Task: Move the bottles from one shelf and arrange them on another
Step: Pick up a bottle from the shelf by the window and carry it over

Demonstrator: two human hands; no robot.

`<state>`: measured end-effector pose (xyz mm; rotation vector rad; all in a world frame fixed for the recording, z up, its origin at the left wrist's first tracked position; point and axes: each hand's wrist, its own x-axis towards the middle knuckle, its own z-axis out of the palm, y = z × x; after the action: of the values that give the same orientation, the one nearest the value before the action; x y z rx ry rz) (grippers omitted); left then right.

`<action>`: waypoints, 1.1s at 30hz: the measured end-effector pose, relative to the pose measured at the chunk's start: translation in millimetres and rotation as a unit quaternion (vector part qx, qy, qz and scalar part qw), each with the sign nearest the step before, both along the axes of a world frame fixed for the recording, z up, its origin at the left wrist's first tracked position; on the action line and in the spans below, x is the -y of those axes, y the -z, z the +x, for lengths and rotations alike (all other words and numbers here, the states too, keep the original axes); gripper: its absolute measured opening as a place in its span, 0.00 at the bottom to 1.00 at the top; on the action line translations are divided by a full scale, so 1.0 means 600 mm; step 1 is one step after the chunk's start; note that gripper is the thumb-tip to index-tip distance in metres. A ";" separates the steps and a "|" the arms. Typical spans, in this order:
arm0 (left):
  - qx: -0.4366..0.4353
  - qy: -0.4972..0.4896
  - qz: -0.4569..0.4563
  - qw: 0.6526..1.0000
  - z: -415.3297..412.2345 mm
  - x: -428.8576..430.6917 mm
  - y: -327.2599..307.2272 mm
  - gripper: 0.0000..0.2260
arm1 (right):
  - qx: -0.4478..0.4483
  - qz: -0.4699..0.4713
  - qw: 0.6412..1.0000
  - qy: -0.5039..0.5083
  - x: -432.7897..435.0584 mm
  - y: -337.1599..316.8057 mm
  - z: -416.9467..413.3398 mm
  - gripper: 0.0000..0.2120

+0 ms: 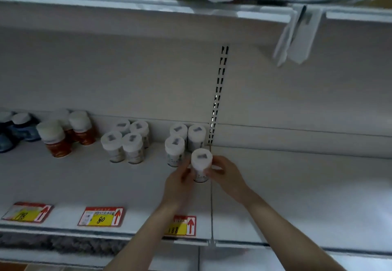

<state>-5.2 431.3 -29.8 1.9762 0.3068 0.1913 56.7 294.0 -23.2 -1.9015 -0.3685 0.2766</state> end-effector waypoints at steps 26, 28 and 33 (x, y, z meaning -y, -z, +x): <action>-0.020 -0.080 -0.091 0.992 0.037 0.000 -0.002 0.08 | -0.007 0.023 0.999 0.021 -0.049 0.026 0.052 0.17; -0.021 -0.062 -0.025 0.998 0.038 -0.005 0.002 0.07 | -0.009 0.021 0.999 0.024 -0.052 0.026 0.051 0.17; -0.014 -0.040 0.041 0.998 0.034 -0.016 0.004 0.10 | -0.006 0.006 0.999 0.033 -0.054 0.023 0.049 0.18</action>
<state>15.4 440.7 -32.0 2.0498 0.4011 0.2302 86.3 326.2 -37.1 -1.8956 -0.2971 0.2408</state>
